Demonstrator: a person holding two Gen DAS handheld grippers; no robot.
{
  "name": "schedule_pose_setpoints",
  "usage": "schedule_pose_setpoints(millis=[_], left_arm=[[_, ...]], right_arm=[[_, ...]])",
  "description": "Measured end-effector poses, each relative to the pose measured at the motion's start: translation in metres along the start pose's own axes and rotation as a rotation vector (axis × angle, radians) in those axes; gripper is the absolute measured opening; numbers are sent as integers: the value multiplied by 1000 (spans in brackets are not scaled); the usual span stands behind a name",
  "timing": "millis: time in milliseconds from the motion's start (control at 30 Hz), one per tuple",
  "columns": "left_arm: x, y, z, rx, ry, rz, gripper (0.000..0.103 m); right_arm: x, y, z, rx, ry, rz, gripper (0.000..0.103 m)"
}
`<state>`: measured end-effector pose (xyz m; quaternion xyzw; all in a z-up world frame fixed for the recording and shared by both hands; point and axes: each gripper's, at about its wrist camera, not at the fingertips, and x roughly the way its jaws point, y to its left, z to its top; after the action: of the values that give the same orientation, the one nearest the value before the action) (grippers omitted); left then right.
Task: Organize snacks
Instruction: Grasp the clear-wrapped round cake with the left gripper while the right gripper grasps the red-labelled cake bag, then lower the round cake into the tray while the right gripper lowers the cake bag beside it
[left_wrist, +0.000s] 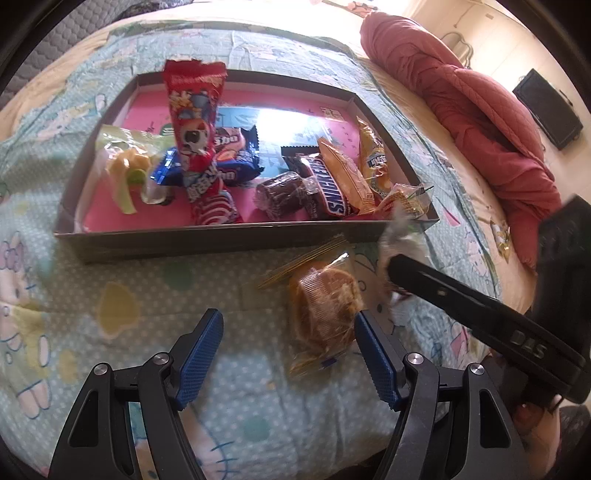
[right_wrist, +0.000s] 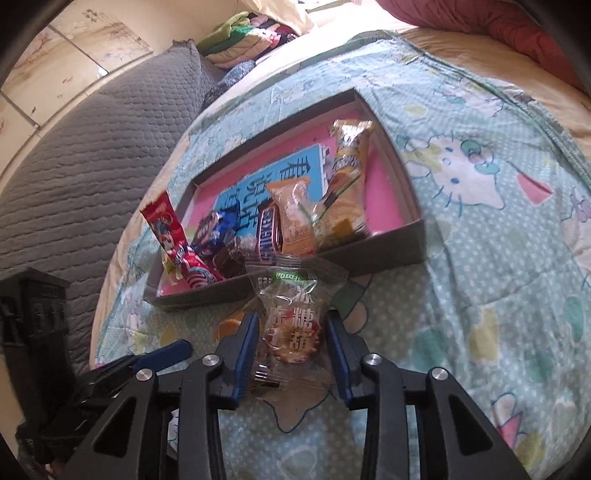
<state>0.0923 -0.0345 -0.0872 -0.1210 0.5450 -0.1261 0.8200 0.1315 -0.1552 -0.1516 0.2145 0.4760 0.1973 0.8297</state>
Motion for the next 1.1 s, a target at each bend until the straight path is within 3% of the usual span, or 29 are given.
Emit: schedule_pose_setpoints(millis=[167,333,400,433,533,700,867,933,1100], left_arm=[[16,-11,7,-6,15,1,75],[25,-29,9,27,-17,63,74],[29,-31,9,33,-24,91,63],[29,-31,9,33,-28,91,51],[27,-28,10,31,-35,69,50],[-16,-4,9,29,-104,65,49],[-63,42,28,-36,-222,153,49],[-67,55,38,-56,-241,191,49],[-55,77,60,-99,-250,202,49]], right_arm=[[-29,-3,4,-28,-81,-31,37],[-45,12,14,-100,-158,-39,37],[-47,19,17,-136,-172,-34,37],[-47,23,19,-150,-177,-32,37],[-43,34,25,-182,-189,-29,37],[-38,46,38,-206,-207,-19,37],[-20,63,50,-255,-199,-30,37],[-10,69,53,-264,-185,-42,37],[12,76,57,-282,-158,-78,37]])
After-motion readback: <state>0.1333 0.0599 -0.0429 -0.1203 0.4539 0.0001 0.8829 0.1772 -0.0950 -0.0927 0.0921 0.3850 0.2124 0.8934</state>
